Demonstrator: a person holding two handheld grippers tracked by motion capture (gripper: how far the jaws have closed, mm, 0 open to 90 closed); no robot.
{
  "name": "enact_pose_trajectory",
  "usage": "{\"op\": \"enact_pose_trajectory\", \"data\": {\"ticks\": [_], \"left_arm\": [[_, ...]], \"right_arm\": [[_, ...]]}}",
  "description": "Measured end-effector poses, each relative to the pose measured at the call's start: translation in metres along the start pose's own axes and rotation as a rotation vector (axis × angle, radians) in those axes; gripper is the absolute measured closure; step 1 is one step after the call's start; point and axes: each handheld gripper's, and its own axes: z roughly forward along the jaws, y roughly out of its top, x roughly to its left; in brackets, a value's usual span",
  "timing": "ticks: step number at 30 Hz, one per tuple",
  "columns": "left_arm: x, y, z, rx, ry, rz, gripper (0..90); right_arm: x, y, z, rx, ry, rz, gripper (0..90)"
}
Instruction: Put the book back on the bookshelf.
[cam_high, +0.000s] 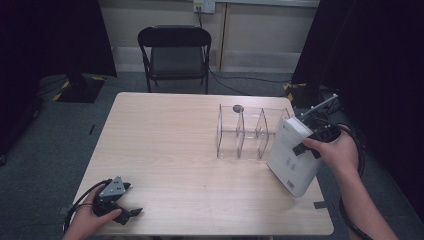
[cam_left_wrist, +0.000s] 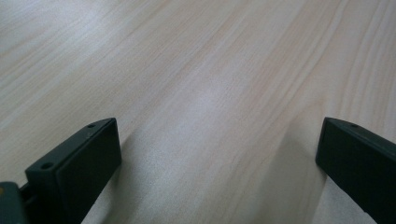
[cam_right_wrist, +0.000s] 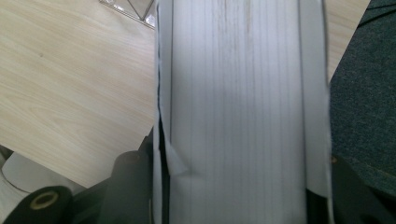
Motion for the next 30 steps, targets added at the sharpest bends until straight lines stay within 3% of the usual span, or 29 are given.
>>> {"op": "enact_pose_trajectory", "data": {"ticks": [6,30], "left_arm": [[0.0,0.0,0.0,-0.001,0.001,0.0,0.0],[0.0,0.0,0.0,0.002,0.001,0.0,0.0]], "right_arm": [[0.001,0.005,0.001,0.012,-0.001,0.022,53.1],[0.001,0.019,0.003,-0.041,-0.038,0.101,53.1]]}}
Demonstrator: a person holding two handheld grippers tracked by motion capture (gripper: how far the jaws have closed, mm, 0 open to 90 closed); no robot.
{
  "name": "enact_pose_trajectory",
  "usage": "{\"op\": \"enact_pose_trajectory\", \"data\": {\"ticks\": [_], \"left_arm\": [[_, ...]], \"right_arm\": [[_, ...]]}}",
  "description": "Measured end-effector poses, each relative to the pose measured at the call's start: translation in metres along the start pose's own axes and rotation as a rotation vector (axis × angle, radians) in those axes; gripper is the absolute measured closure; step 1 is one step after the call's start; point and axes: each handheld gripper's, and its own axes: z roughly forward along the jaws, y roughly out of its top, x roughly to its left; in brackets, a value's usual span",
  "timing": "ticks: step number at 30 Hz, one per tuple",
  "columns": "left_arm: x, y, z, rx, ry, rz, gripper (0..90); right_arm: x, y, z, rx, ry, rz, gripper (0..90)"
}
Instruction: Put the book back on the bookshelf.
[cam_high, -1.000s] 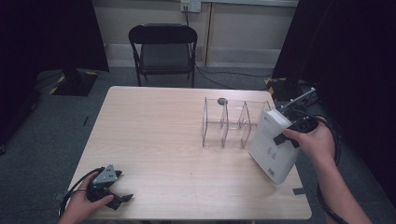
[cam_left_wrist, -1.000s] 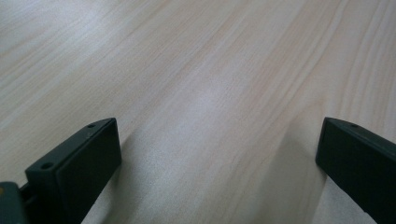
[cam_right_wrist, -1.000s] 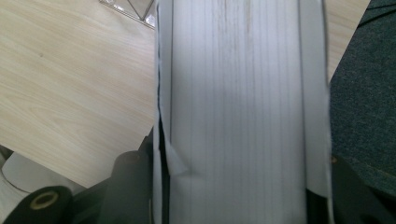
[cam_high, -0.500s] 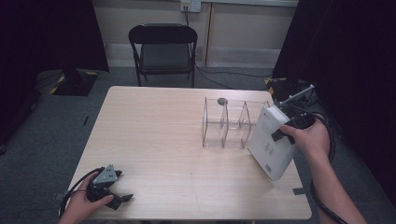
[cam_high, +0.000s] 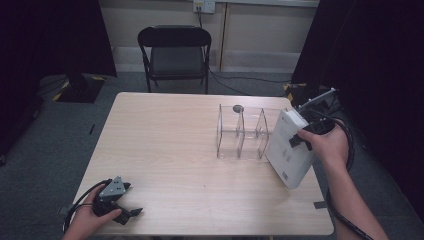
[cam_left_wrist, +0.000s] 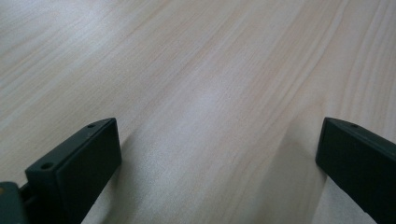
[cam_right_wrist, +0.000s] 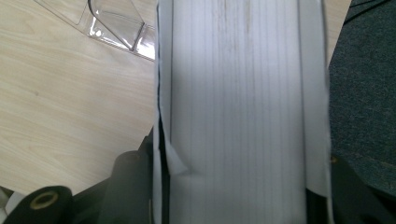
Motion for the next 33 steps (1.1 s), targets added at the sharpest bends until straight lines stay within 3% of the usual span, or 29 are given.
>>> {"op": "enact_pose_trajectory", "data": {"ticks": [13,33], "left_arm": [[0.0,0.0,0.0,0.0,0.0,0.0,0.0],[0.0,0.0,0.0,0.0,0.0,-0.001,0.0]], "right_arm": [[0.003,0.01,0.001,-0.005,-0.025,0.016,53.1],[-0.001,0.022,0.005,-0.015,-0.026,0.057,53.1]]}}
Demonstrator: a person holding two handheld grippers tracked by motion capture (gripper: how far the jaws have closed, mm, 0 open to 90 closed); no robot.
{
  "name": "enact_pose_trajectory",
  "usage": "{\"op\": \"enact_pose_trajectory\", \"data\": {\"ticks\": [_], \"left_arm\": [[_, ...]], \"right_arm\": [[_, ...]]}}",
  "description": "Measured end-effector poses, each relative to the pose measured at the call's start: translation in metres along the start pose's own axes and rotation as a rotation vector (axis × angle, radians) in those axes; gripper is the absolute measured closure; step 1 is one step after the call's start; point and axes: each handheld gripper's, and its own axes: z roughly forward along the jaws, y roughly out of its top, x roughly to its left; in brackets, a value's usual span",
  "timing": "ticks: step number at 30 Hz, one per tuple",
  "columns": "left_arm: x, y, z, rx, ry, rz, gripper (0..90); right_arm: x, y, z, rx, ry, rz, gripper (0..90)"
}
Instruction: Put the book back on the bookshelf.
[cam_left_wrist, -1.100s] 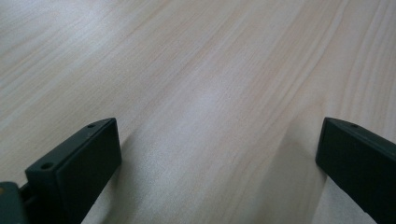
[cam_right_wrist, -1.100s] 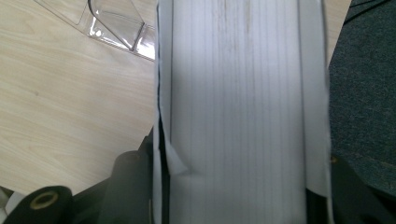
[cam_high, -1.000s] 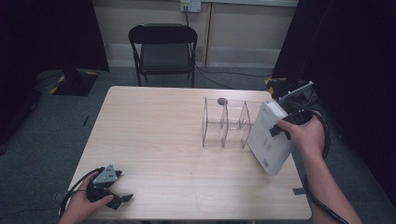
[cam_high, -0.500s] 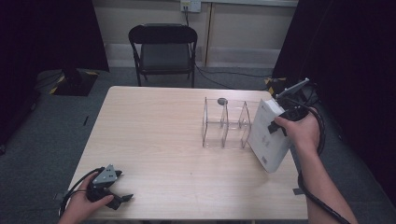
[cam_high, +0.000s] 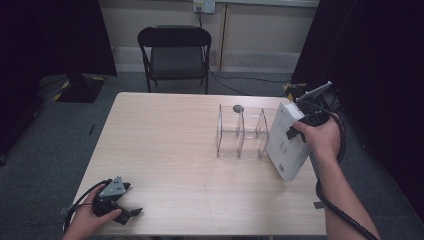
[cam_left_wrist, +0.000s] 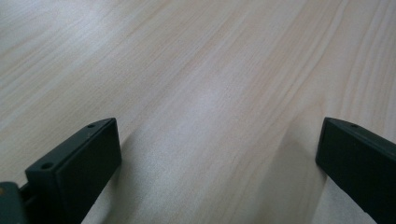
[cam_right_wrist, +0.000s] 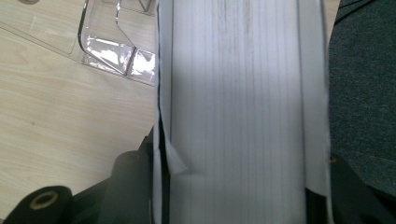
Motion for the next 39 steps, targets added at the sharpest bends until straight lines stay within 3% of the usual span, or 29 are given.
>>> {"op": "enact_pose_trajectory", "data": {"ticks": [9,39], "left_arm": [[0.0,0.0,0.0,0.0,0.0,0.0,0.0],[0.0,0.0,0.0,0.0,0.0,-0.003,0.0]], "right_arm": [[-0.001,0.006,0.002,0.02,-0.005,0.014,53.1],[-0.002,0.026,0.018,-0.017,-0.011,0.075,53.1]]}}
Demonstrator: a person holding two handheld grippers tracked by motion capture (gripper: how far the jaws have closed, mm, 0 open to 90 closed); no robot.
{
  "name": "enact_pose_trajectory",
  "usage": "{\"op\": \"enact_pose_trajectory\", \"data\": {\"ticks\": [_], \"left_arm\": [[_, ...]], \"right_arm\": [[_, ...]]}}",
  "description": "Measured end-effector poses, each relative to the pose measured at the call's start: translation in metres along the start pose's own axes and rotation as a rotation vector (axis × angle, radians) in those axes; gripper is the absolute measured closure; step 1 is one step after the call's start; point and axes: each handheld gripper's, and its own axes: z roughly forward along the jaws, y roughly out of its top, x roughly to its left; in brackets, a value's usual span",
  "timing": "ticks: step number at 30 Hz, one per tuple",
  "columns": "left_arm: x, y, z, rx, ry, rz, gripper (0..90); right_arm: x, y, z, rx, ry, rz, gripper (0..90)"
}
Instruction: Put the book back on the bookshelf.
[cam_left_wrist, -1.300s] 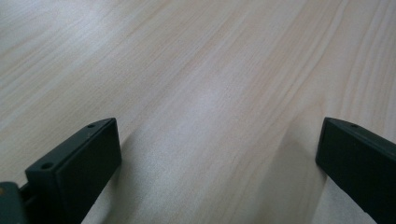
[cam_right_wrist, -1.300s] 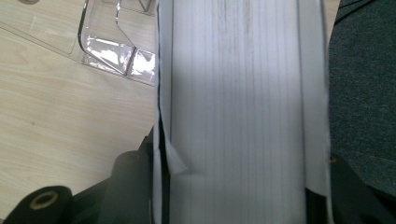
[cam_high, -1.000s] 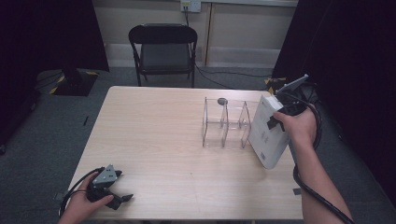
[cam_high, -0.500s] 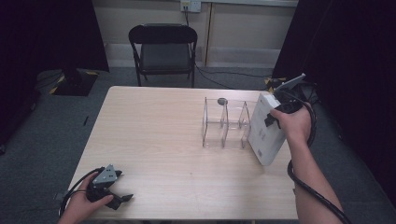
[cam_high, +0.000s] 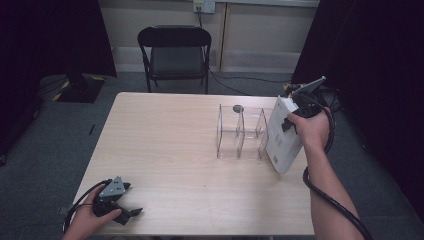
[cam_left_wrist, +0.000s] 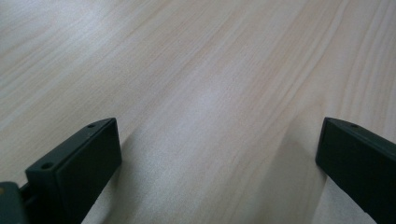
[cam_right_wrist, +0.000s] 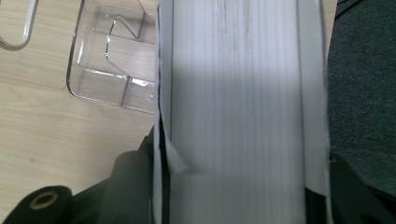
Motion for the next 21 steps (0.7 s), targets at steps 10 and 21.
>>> {"op": "enact_pose_trajectory", "data": {"ticks": [10,21], "left_arm": [[0.0,0.0,0.0,0.0,0.001,-0.001,0.0],[0.0,0.0,0.0,0.0,0.001,-0.002,0.0]], "right_arm": [[0.002,0.006,0.004,-0.004,-0.017,0.001,53.1],[0.003,0.011,0.008,-0.007,-0.027,0.008,53.1]]}}
